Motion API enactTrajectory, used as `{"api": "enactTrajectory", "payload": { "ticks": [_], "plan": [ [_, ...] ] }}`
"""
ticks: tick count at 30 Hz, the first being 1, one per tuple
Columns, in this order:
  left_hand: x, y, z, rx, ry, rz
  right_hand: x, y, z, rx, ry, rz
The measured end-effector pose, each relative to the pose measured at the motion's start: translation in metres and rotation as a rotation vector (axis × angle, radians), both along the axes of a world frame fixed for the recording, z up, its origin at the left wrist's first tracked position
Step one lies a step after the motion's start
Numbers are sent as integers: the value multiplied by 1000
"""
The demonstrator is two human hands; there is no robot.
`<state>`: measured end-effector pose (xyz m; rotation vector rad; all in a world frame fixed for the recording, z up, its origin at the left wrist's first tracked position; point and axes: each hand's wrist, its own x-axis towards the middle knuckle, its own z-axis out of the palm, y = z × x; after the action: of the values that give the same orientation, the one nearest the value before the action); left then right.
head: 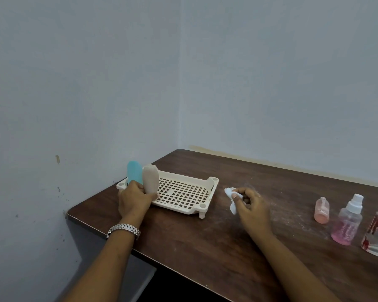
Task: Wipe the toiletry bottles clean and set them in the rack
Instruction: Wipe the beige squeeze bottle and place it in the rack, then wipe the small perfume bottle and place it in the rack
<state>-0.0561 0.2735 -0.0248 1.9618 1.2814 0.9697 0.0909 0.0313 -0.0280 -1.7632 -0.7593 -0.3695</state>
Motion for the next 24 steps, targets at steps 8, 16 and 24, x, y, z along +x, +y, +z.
{"api": "enactTrajectory", "payload": {
  "ticks": [8, 16, 24],
  "plan": [
    [-1, 1, -1, -29, 1, 6, 2, 1, -2, -20, -2, -11],
    [-4, 0, 0, -31, 1, -9, 4, -2, -2, 8, 25, -28],
    [-17, -1, 14, -18, -32, 18, 8, -21, 13, 17, 15, -23]
  ]
}}
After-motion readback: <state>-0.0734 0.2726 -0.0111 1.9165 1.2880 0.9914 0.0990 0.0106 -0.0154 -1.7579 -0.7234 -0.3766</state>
